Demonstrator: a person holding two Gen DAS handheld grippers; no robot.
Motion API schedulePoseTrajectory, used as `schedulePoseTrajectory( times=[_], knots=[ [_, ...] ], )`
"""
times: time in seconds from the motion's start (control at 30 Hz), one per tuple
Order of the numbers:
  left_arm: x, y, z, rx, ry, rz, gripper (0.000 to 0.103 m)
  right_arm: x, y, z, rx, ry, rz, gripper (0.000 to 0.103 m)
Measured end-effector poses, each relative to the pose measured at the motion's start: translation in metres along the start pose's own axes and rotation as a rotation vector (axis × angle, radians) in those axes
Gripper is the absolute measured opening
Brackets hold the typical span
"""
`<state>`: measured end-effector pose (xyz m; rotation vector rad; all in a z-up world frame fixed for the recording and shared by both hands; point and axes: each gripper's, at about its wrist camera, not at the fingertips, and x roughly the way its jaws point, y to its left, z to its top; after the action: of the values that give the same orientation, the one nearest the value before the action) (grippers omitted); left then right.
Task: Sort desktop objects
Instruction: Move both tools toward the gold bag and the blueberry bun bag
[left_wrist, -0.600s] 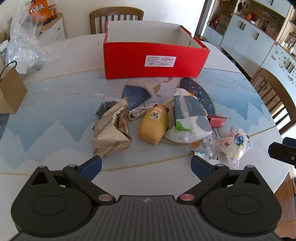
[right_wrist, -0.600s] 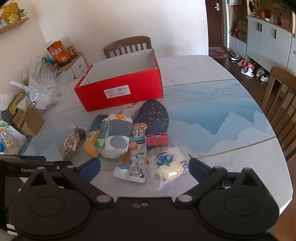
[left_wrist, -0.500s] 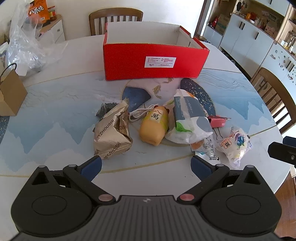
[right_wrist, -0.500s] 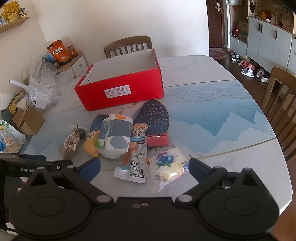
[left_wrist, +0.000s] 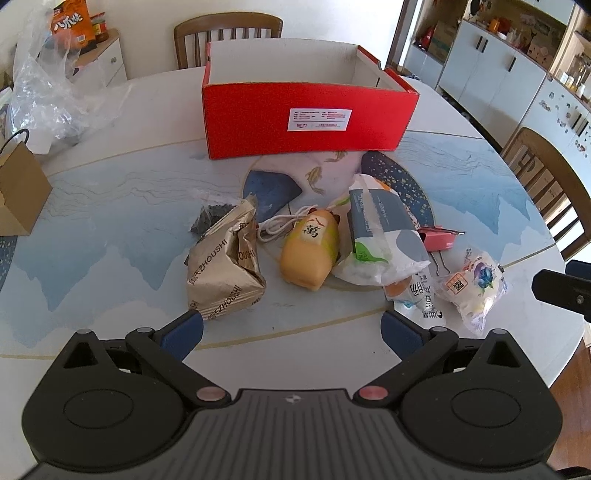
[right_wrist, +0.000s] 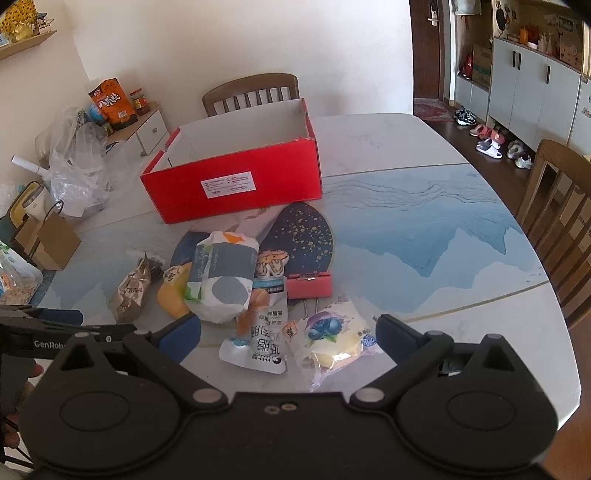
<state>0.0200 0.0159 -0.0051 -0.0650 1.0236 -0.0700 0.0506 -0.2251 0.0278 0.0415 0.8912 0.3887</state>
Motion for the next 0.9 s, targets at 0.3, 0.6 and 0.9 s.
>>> schedulePoseTrajectory(
  times=[0.3,0.6,0.9],
  knots=[
    [0.005,0.004,0.007,0.005,0.002,0.040,0.103,0.008,-0.003,0.005,0.009,-0.006,-0.012,0.099],
    [0.012,0.008,0.013,-0.009,0.013,0.007,0.103,0.020,-0.005,0.007,0.021,0.015,-0.032,0.096],
    [0.020,0.032,0.023,-0.087,-0.016,0.024,0.103,0.030,-0.011,0.006,0.044,0.032,-0.063,0.094]
  ],
)
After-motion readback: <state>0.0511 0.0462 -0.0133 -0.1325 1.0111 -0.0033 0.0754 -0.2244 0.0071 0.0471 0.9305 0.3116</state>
